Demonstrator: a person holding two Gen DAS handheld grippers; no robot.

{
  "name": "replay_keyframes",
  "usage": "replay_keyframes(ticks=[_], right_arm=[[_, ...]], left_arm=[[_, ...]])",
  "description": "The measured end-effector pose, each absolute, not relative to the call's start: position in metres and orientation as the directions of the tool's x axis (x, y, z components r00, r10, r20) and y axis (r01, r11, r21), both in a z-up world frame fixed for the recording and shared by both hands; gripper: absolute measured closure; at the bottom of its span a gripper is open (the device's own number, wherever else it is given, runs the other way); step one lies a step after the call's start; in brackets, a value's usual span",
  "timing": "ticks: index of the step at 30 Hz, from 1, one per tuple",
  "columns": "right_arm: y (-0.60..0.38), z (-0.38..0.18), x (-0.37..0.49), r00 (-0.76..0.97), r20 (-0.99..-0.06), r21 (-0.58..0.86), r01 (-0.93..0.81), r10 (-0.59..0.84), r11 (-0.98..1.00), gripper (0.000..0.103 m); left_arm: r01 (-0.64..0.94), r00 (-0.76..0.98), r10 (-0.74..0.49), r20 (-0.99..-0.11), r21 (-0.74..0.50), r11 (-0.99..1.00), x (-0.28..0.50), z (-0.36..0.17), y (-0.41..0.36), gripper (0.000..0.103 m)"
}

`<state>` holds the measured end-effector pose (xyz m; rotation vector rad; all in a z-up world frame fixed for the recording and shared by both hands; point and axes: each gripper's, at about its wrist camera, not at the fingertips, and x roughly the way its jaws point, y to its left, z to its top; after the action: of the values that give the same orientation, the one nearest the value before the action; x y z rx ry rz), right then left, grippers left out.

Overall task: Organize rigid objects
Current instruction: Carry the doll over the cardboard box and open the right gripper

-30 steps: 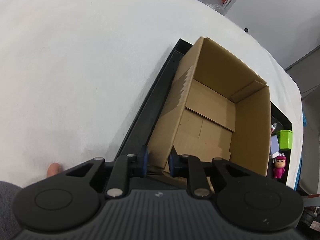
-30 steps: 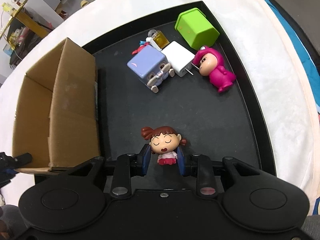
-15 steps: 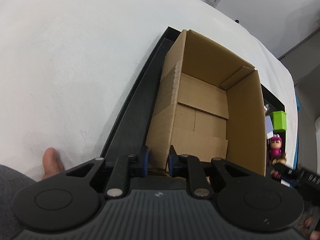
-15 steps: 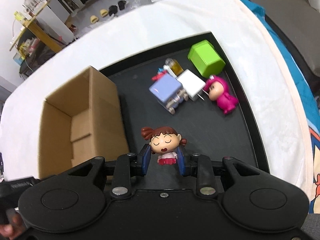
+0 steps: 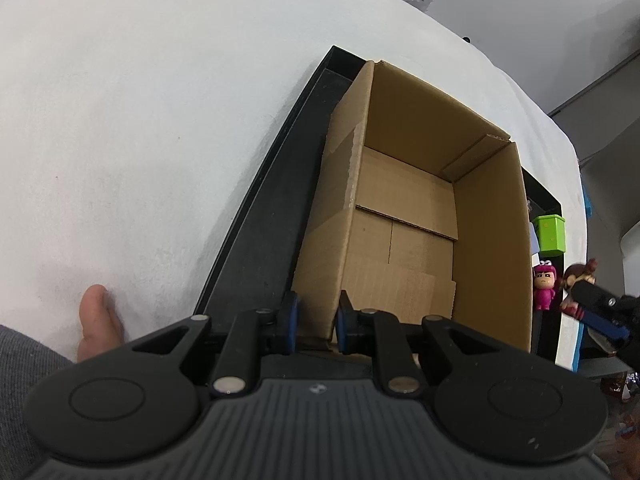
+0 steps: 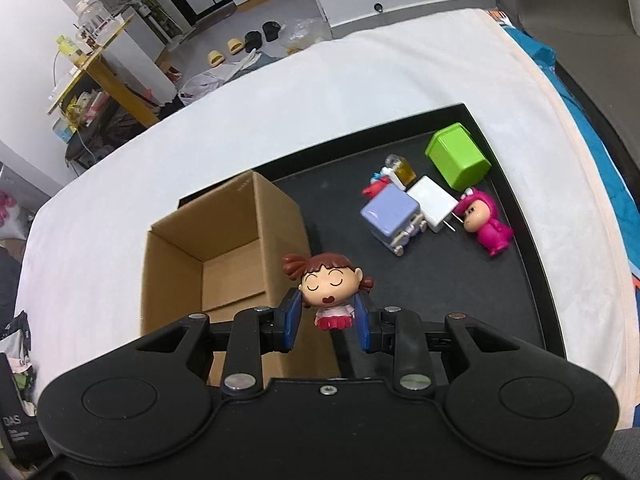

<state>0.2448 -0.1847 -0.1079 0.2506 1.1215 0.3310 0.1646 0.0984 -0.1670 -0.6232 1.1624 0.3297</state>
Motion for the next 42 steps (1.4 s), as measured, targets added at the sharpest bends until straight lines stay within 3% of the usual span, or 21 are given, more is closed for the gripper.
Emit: replay_keyframes(ticks=[34,36,38,42], right_arm=[[-0.098,-0.098,0.265,0.372,-0.789,0.443,-0.205,0.488,0.873,0.074],[-0.094,-0.099,0.266,0.380,-0.778,0.454,-0.209,0.500,0.866,0.071],[-0.092,-0.099,0.267,0.385,-0.769,0.466,-0.209,0.510,0.860,0.045],[-0.093,-0.095,0.264,0.398,-0.759,0.467,-0.219,0.516,0.857,0.032]], left_arm=[[-0.456,0.394,-0.162,-0.905,-0.345,0.820,0.169,-0.177,0.093,0.085],[-0.466,0.394,-0.167,-0.904,-0.354,0.811,0.168,-0.178,0.095,0.085],[-0.474,0.394,-0.171,-0.903,-0.359,0.804,0.168,-0.178,0.096,0.085],[-0.479,0.399,-0.164,-0.902,-0.358,0.801,0.167,-0.177,0.096,0.084]])
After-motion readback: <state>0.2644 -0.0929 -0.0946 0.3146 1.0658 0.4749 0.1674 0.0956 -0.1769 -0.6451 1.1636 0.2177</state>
